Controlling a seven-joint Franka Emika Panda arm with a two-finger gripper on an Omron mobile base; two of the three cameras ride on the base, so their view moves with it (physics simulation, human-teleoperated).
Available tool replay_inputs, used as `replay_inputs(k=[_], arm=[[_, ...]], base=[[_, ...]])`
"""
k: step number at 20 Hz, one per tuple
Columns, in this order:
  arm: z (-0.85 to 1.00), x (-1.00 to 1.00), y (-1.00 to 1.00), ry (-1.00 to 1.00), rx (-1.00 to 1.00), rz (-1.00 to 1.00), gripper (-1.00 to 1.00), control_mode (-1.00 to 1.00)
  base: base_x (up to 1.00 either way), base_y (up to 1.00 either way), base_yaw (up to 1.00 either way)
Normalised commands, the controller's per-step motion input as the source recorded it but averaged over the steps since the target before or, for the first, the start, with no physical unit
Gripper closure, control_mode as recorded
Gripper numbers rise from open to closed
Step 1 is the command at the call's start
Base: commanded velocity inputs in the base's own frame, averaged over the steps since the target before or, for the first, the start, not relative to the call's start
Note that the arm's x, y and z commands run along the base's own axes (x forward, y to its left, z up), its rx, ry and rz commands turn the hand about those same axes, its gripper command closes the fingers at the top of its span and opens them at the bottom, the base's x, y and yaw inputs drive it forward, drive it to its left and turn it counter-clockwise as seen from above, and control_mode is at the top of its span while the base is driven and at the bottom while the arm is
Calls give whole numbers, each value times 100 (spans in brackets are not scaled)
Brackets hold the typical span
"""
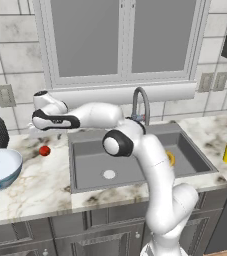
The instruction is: Remove the banana and apple from the sink. Then move the bowl and cup from the counter to the sink for washing.
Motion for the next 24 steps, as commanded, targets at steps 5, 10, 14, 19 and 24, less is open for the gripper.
replay_inputs(k=[5, 10, 14, 19, 24], arm=[[8, -32, -28, -1, 4, 0, -100, -100], [10, -34, -31, -6, 5, 0, -100, -100], [10, -34, -32, -9, 3, 0, -100, -100], [10, -32, -32, -12, 0, 0, -100, -100], [11, -29, -34, -10, 0, 0, -100, -100]], base=[[0, 0, 0], [0, 0, 0], [0, 0, 0], [0, 0, 0], [0, 0, 0]])
